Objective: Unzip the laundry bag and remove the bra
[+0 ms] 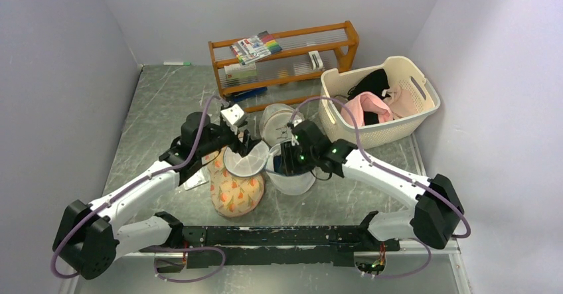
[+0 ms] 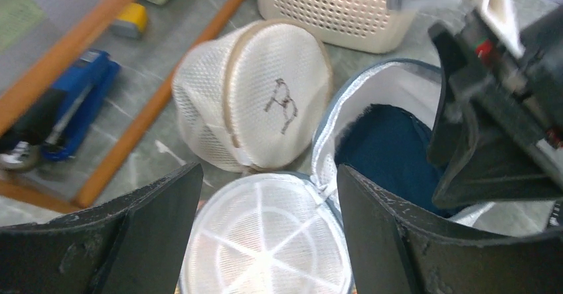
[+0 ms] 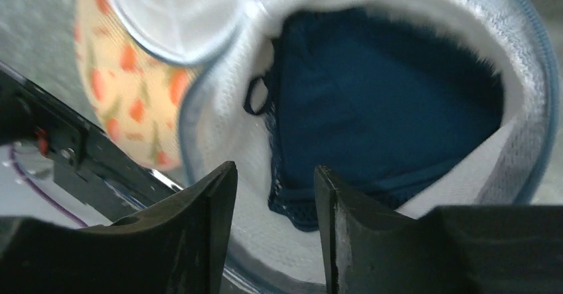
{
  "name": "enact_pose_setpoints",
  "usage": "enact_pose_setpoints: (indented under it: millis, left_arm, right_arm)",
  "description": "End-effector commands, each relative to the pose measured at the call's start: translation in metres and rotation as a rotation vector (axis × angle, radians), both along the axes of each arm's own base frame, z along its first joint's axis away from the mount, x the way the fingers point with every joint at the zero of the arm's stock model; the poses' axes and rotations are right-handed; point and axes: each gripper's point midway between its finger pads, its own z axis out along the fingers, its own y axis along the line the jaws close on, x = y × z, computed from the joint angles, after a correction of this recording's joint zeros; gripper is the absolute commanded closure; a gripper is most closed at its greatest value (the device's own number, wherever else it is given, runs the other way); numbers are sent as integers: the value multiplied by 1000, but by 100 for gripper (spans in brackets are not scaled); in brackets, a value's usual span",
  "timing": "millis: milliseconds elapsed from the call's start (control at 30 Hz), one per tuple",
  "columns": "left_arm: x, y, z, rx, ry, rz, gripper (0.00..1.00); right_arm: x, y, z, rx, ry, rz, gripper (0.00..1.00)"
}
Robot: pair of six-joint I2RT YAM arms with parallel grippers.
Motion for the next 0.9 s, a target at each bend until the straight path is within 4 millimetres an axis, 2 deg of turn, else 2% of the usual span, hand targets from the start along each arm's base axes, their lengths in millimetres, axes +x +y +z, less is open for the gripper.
enact_pose_setpoints:
  millis: [0, 133, 200, 333, 433, 600, 767, 867]
  left_arm:
    - [-12, -24, 8, -80, 74, -55, 15]
    - [-23, -29, -19, -175, 308, -6, 12]
    - [-39, -37, -26, -247, 400, -33, 1]
    - [-61, -48, -43, -241, 410, -8, 0]
    - [-68, -53, -62, -167, 430, 35, 0]
    - [-64, -49, -86, -120, 475, 142, 13]
    - [-55, -50, -99, -109, 481, 191, 27]
    - [-49, -47, -103, -96, 475, 222, 32]
  right_arm:
    - [-25, 5, -19, 44, 24, -35, 57]
    - [-47, 6, -41, 83, 62, -67, 69]
    - [-54, 12, -48, 135, 64, -70, 72]
    - [-59, 11, -60, 176, 70, -92, 76]
    - [-57, 10, -59, 185, 52, -97, 76]
    - [-60, 5, -62, 200, 50, -110, 78]
    - [-62, 4, -68, 184, 58, -100, 80]
    - [-61, 3, -69, 177, 59, -106, 80]
